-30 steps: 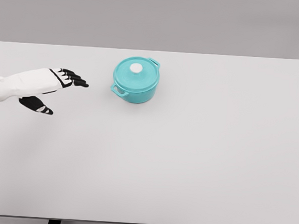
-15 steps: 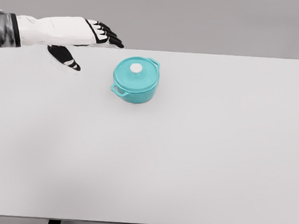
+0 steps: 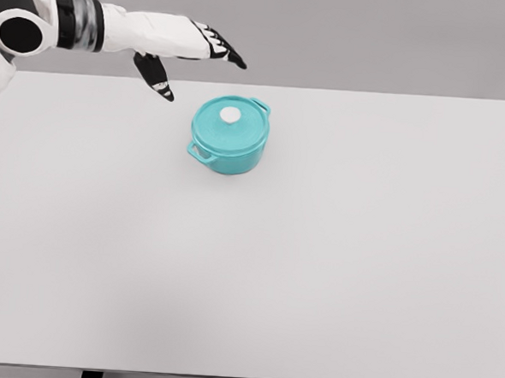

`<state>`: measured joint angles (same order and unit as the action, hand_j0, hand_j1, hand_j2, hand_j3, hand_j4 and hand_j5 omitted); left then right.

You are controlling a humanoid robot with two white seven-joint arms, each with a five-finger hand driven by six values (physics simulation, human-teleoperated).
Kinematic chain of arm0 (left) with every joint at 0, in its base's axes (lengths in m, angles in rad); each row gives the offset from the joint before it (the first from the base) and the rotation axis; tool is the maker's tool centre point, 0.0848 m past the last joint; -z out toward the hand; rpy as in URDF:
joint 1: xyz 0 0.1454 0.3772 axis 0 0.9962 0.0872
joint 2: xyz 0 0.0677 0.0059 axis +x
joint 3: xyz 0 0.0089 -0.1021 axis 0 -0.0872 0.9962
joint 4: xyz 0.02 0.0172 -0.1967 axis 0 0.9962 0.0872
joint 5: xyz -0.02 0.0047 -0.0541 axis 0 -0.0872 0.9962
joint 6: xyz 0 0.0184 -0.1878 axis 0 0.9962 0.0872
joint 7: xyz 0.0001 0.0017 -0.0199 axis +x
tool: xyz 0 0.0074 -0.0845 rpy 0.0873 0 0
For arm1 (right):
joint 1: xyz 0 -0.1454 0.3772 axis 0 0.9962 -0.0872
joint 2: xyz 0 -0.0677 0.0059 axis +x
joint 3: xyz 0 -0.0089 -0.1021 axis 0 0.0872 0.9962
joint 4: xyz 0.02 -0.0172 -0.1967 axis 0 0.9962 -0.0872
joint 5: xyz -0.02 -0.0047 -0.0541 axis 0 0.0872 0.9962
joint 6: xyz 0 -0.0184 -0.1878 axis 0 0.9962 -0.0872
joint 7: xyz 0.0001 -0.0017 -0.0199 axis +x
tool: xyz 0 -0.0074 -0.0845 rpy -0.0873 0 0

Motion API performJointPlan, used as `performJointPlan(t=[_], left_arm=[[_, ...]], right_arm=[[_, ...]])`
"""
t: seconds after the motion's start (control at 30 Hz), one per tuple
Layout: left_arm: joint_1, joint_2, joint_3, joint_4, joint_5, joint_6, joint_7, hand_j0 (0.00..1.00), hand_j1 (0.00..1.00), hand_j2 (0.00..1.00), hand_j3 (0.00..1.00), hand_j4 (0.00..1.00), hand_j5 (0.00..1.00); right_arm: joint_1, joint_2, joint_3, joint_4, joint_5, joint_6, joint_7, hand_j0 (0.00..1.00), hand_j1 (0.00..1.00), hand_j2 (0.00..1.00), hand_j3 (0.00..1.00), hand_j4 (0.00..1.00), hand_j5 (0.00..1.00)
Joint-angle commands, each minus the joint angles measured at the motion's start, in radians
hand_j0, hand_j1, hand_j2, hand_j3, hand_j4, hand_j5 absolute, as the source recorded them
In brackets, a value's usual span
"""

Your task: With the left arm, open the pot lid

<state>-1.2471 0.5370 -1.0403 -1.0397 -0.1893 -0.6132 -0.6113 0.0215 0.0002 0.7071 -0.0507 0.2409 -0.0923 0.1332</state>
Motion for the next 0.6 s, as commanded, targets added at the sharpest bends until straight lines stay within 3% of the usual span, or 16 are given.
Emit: performJointPlan(t=[0.0,0.3,0.4,0.57], left_arm=[[0.0,-0.046,-0.027,0.072,0.001,0.002,0.0,1.0,1.0,1.0,1.0,1.0,1.0],[-0.012,-0.121,-0.033,0.13,0.001,0.002,0.0,0.99,0.99,0.99,0.99,0.99,0.99],[-0.012,-0.146,-0.04,0.13,-0.078,0.002,0.0,0.98,0.98,0.98,0.98,0.98,0.98],[-0.008,-0.16,-0.05,0.13,-0.087,0.002,0.0,0.86,0.86,0.86,0.86,0.86,0.86]], right_arm=[[0.0,0.0,0.0,0.0,0.0,0.0,0.0,1.0,1.0,1.0,1.0,1.0,1.0],[0.0,0.0,0.0,0.0,0.0,-0.001,0.0,1.0,1.0,1.0,1.0,1.0,1.0],[0.0,0.0,0.0,0.0,0.0,0.0,0.0,1.0,1.0,1.0,1.0,1.0,1.0],[0.0,0.0,0.0,0.0,0.0,-0.001,0.0,1.0,1.0,1.0,1.0,1.0,1.0]])
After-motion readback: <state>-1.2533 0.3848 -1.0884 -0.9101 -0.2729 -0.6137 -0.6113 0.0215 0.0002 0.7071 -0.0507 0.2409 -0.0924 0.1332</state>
